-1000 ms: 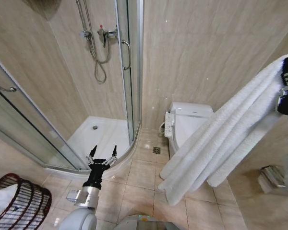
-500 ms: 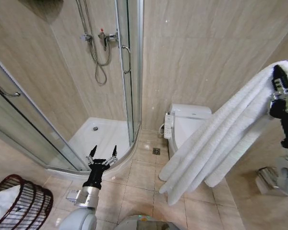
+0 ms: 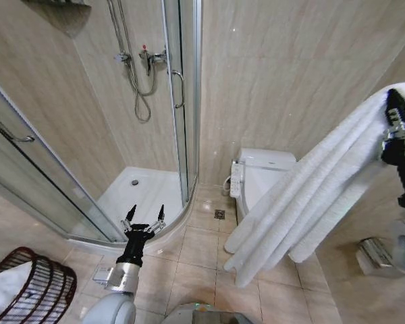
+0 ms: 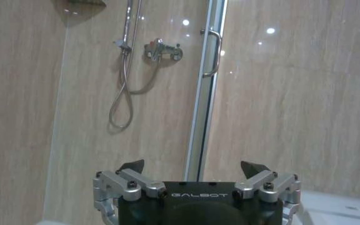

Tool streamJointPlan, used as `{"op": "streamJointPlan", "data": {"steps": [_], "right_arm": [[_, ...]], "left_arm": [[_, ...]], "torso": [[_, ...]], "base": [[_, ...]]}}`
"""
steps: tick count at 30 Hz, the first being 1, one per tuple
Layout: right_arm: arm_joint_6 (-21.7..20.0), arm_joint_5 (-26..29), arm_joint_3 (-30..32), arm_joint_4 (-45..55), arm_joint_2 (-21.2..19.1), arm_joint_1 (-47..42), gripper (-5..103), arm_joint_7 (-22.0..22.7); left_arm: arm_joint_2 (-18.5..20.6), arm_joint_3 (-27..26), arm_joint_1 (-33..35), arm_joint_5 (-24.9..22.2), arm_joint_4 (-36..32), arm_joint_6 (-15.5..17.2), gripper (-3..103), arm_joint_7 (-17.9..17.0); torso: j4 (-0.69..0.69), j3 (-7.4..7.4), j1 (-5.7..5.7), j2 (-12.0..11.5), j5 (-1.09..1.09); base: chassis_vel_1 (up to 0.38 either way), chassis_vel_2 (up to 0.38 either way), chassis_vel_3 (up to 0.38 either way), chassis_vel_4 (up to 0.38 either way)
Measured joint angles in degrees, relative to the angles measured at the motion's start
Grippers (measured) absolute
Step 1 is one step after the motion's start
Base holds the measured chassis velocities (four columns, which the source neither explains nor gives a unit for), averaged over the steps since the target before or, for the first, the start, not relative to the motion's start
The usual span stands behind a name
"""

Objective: Discard the used towel into the hamper.

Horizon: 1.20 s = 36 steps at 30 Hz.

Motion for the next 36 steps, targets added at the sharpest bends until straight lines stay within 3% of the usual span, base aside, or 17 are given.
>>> {"op": "streamJointPlan", "data": {"steps": [14,36], "right_arm": [[0.12,1.89,2.82,0.0,-0.78,-0.06,5,-0.53],[0.12,0.75,1.07,0.0,-0.25,-0.12,5,-0.72]], "left_arm": [[0.0,0.0,0.0,0.0,0.0,0.0,100,0.0],[0.0,0.0,0.0,0.0,0.0,0.0,100,0.0]], "torso": [[0.0,2.15,1.71,3.86,0.0],[0.0,5.34,4.32,9.67,0.0]], "base": [[0.0,0.0,0.0,0.0],[0.0,0.0,0.0,0.0]]}}
